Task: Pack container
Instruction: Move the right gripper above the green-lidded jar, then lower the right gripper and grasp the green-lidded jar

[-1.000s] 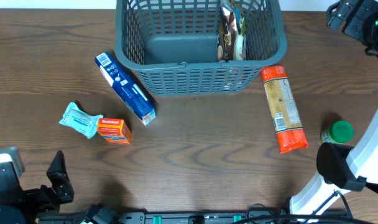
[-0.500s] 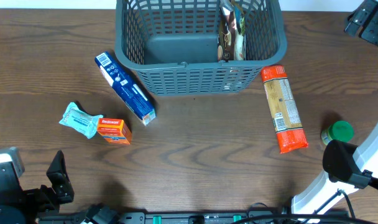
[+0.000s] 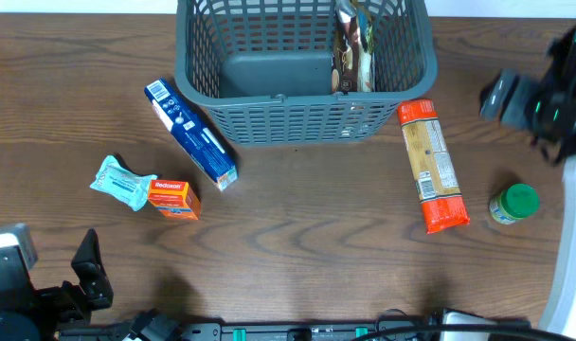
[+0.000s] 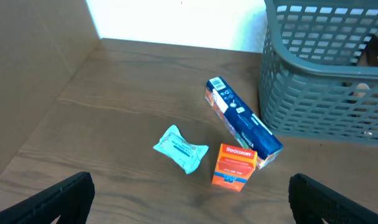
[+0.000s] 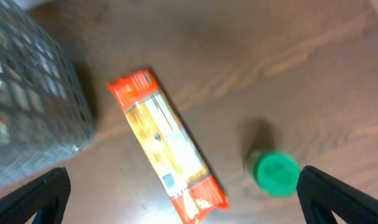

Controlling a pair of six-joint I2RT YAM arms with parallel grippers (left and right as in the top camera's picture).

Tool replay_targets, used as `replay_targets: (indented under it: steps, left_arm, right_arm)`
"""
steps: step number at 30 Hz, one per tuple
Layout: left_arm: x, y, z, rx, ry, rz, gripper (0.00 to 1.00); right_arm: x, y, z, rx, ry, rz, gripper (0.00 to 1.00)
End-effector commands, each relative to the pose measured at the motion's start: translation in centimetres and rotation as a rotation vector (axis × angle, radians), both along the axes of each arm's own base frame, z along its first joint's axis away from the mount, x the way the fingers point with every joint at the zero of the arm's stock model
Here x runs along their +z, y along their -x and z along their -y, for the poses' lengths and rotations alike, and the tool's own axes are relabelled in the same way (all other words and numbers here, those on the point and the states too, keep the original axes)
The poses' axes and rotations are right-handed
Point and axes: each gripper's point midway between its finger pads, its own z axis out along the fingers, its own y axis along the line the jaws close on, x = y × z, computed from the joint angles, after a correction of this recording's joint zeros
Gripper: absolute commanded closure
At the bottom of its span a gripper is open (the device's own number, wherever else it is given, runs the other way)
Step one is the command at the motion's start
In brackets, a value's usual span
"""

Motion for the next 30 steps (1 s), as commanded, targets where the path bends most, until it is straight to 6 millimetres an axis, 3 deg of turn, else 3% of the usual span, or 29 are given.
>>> replay_targets:
  steps: [1,13,20,30]
  left_arm:
    - [0.2,-0.1,0.0,0.01,0.003,0.002,0.01]
    - [0.2,-0.1,0.0,0.01,0.003,0.002,0.02]
    - [0.2,-0.1,0.0,0.01,0.003,0.002,0.01]
    - [0.2,-0.1,0.0,0.01,0.003,0.002,0.01]
  right_arm:
    - [-3.0,3.2,0.5,-0.067,-0.002,-0.018,0.01]
    - [-12.4,10.7,3.7,-0.419,-0.002,-0.043,0.01]
    - [-16.4,10.6,5.1,-0.48,-0.013,-0.066,0.01]
    - [-19.8,9.7,7.6,-0.508,-0.006,-0.123,0.01]
